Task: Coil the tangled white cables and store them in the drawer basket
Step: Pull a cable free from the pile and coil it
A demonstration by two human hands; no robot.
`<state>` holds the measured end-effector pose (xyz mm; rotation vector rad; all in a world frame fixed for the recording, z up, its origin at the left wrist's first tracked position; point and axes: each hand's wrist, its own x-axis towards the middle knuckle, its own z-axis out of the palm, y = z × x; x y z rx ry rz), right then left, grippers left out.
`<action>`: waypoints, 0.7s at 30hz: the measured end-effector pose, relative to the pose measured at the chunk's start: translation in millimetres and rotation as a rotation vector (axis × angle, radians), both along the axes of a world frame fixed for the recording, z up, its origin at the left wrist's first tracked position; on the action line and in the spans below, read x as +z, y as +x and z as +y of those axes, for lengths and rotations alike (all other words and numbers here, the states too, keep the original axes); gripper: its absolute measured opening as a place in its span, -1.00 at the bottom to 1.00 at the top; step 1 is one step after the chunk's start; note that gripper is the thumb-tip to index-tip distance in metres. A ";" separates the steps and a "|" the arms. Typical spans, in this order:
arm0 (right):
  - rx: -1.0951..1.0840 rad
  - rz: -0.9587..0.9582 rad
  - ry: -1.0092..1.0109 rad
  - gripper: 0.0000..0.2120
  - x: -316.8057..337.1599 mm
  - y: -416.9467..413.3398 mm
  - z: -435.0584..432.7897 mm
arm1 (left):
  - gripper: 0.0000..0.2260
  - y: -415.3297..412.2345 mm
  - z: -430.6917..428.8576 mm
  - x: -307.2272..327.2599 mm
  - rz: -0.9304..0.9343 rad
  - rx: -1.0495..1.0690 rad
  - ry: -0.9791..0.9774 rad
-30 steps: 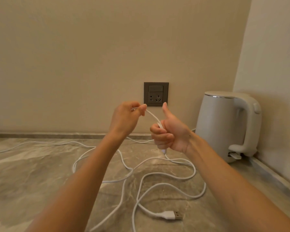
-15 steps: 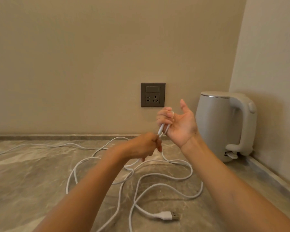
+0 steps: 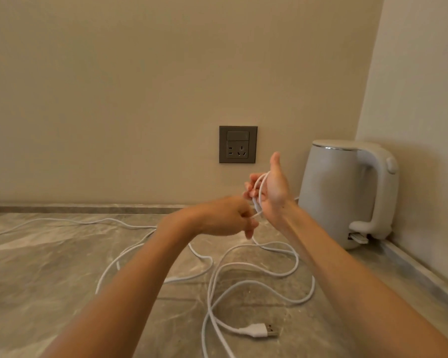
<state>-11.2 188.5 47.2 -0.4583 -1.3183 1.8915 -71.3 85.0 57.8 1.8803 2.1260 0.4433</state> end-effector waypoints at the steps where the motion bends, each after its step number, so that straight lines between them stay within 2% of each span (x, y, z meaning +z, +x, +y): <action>1: -0.026 -0.059 0.081 -0.38 -0.3 -0.5 -0.6 | -0.76 -3.0 -0.5 1.4 0.010 0.007 0.062; 8: -0.072 -0.458 0.462 -0.24 -9.5 -1.5 8.1 | -0.81 -18.2 -3.2 6.3 -0.057 0.122 0.348; 12: 0.068 -0.590 0.577 -0.14 -10.9 -4.6 6.4 | -0.82 -21.6 -4.5 8.5 0.022 0.184 0.537; 15: 0.266 -0.601 0.504 -0.02 -11.5 -2.6 7.0 | -0.82 -21.1 -2.8 7.5 0.091 0.221 0.658; 18: 0.457 -0.521 0.385 -0.12 -9.5 3.5 8.0 | -0.81 -22.3 -0.1 4.7 0.103 0.249 0.744; 21: 0.648 -0.329 0.216 -0.16 -6.2 5.7 8.5 | -0.81 -28.1 1.5 -0.6 0.068 0.293 0.778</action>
